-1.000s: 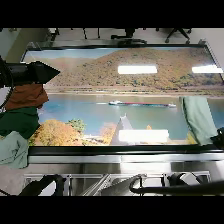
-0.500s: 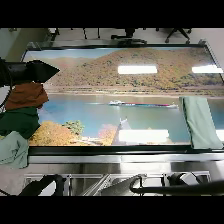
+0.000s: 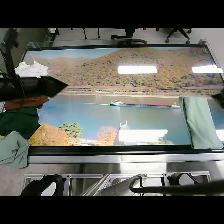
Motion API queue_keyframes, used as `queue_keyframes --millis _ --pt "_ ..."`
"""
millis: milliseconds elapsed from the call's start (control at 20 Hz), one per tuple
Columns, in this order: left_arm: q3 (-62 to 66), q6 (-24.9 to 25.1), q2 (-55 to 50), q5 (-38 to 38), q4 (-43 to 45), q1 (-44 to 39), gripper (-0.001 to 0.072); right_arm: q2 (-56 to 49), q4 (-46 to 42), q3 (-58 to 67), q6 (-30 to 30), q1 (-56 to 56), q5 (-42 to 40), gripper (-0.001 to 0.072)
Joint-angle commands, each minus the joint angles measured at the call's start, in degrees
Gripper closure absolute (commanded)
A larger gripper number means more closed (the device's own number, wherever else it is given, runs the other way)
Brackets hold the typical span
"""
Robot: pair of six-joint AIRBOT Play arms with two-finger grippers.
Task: Fold the shirts.
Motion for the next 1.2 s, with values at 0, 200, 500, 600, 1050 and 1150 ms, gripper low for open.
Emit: queue_keyframes --millis 0,200,500,600,1050,1150 --pt "-11.7 -0.7 5.8 0.9 0.0 -2.7 0.0685 -0.1 -8.0 -2.5 1.1 23.3 -0.2 0.0689" --pt "-20.4 -1.2 10.5 2.9 -0.1 -4.9 0.0684 -0.3 -13.8 -8.2 2.8 42.7 -5.4 0.0689" --pt "-22.9 -1.2 12.2 5.1 0.0 -5.0 0.0683 -1.4 -13.7 -9.0 2.9 45.7 -7.3 0.0689" --pt "-22.9 -1.2 12.2 5.2 0.0 -5.0 0.0683 -1.4 -13.7 -9.0 2.9 45.6 -7.0 0.0689" --pt "-22.9 -1.2 12.2 5.1 0.0 -5.0 0.0683 -1.4 -13.7 -9.0 2.9 45.6 -7.0 0.0689" --pt "-22.9 -1.2 12.2 5.1 -0.1 -5.0 0.0683 -1.4 -13.7 -9.0 2.9 45.6 -7.0 0.0689"
